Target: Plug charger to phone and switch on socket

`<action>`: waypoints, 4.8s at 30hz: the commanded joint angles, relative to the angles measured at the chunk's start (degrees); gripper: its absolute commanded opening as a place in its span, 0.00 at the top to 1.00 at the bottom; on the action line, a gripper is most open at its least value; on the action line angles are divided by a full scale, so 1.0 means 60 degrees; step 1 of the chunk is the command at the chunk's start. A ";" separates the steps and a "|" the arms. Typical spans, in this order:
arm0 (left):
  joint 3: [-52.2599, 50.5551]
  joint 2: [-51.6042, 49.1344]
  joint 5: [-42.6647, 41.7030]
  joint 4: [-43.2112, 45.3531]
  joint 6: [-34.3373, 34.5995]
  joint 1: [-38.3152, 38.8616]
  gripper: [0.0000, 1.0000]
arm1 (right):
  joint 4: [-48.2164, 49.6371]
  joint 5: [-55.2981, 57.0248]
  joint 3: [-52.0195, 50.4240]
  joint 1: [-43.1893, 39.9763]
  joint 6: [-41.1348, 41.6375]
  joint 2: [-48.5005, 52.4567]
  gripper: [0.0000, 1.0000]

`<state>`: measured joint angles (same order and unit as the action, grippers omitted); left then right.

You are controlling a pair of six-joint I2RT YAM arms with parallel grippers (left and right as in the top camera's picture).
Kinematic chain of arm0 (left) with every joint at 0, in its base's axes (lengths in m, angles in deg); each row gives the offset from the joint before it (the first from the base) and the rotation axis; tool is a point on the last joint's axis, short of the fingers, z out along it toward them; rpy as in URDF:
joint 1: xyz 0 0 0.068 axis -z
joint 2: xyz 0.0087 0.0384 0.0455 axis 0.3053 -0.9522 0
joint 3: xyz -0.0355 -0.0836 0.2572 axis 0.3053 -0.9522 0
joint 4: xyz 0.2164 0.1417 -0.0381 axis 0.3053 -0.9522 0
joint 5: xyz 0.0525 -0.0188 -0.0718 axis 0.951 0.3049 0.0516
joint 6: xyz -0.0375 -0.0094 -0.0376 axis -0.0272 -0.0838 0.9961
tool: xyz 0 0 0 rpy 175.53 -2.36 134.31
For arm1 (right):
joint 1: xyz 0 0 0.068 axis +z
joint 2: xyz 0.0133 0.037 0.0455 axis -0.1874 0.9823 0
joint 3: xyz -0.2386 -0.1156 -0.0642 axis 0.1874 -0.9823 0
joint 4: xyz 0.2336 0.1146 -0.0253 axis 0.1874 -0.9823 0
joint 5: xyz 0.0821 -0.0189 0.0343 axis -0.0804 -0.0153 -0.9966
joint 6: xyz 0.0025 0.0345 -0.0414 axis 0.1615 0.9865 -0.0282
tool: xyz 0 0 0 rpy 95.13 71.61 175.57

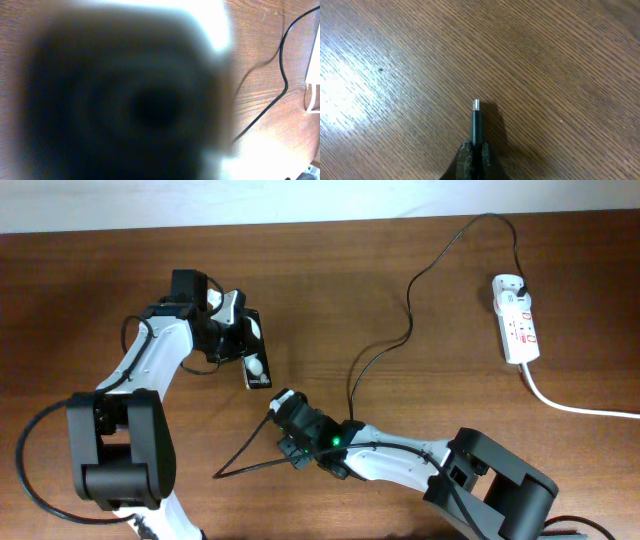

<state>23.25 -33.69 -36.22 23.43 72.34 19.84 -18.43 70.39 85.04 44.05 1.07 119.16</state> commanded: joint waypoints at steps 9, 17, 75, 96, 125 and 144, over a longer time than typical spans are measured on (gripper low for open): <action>-0.0022 0.0313 -0.2146 0.0062 -0.0572 -0.0594 1.00 | -0.0364 -0.2994 0.0000 -0.0863 0.2412 -0.0586 0.96; -0.0164 0.0313 -0.3264 0.0386 -0.1461 -0.0605 1.00 | -0.0208 -0.5774 -0.0044 -0.2208 0.2696 -0.0586 0.96; -0.4160 0.2703 -0.6859 0.6739 0.3056 -0.1228 1.00 | 0.7828 -0.6036 -0.3413 -0.2218 0.4809 -0.2437 0.96; -0.4160 0.2703 -0.5668 0.7326 0.4040 -0.1246 1.00 | 0.8757 -0.5719 -0.3413 -0.2721 0.5592 -0.2437 0.96; -0.4160 0.2703 -0.5490 0.7355 0.3974 -0.1246 1.00 | 0.8484 -0.5978 -0.3413 -0.2914 0.5588 -0.2437 0.96; -0.4160 0.2703 -0.5410 0.7362 0.3978 -0.1246 1.00 | 0.8495 -0.5974 -0.3413 -0.2914 0.5592 -0.2437 0.96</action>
<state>-1.86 -18.23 -68.31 67.08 97.30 12.52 32.16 35.29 64.62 27.04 34.36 105.59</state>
